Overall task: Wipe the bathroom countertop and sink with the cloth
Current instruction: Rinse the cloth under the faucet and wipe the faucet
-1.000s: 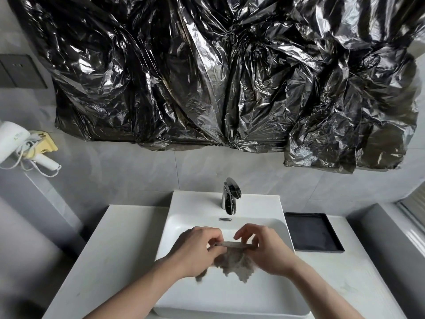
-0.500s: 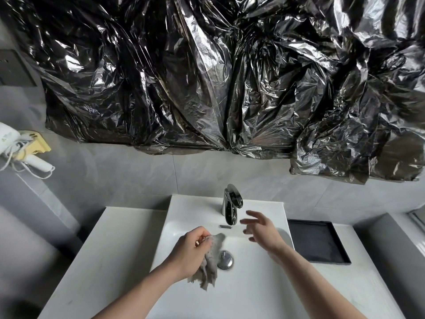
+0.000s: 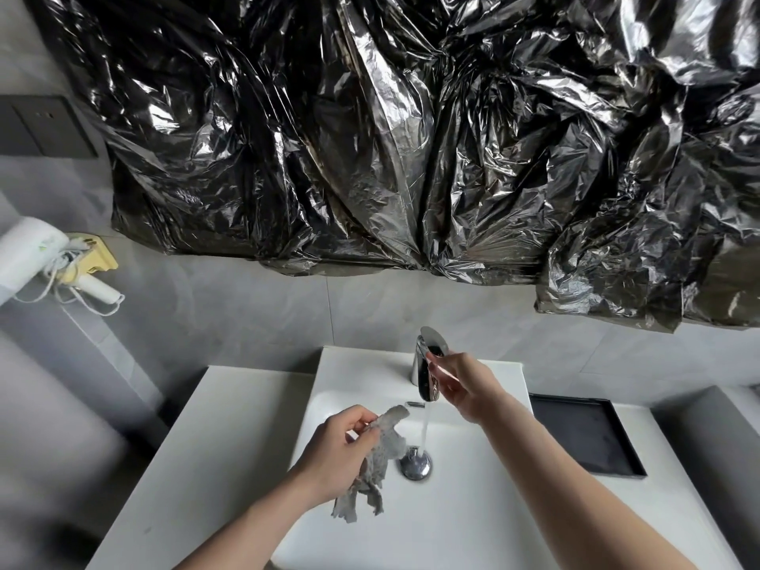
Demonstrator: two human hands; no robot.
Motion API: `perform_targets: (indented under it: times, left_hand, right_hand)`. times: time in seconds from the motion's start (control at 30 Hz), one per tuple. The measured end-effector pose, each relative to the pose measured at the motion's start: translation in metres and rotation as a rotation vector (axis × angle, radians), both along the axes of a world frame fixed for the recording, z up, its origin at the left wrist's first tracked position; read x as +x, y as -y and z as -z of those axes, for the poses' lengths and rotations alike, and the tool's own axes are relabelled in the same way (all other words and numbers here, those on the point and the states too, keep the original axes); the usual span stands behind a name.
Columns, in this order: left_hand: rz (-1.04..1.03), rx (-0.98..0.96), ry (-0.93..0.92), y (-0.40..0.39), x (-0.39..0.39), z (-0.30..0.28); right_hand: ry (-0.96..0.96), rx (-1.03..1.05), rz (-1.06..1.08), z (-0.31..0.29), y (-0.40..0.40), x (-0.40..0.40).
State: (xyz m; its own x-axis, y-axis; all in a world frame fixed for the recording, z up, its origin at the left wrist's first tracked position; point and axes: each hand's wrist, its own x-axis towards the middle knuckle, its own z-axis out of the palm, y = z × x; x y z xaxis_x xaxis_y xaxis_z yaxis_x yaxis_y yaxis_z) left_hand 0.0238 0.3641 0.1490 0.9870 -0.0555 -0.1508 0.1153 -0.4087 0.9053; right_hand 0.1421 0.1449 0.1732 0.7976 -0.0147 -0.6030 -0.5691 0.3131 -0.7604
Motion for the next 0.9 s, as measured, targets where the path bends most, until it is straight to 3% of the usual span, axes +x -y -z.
perform_targets:
  times: [0.1,0.2,0.37,0.5,0.63,0.77,0.9]
  left_hand:
    - [-0.007,-0.056,0.022,-0.005,-0.008,-0.005]
    - [0.004,-0.109,0.047,-0.009,-0.019,-0.01]
    - [0.08,-0.202,0.01,-0.012,-0.034,-0.02]
    - [0.247,-0.334,-0.191,-0.008,-0.044,-0.029]
    - [0.318,-0.221,-0.301,-0.012,-0.047,-0.02]
    - [0.133,-0.175,-0.241,-0.007,-0.036,0.004]
    - [0.202,-0.154,-0.074,0.008,-0.021,0.014]
  right_hand:
    - [0.067,-0.122,-0.092,0.0,-0.006,-0.029]
    - [0.062,-0.257,-0.319,0.019,-0.013,-0.067]
    - [-0.046,-0.24,-0.647,0.036,-0.029,-0.125]
    - [0.13,-0.238,-0.473,0.028,-0.038,-0.139]
    - [0.377,-0.394,-0.357,0.015,-0.033,-0.145]
    - [0.507,-0.613,-0.401,0.004,-0.029,-0.155]
    - [0.601,-0.707,-0.406,-0.005,-0.022,-0.161]
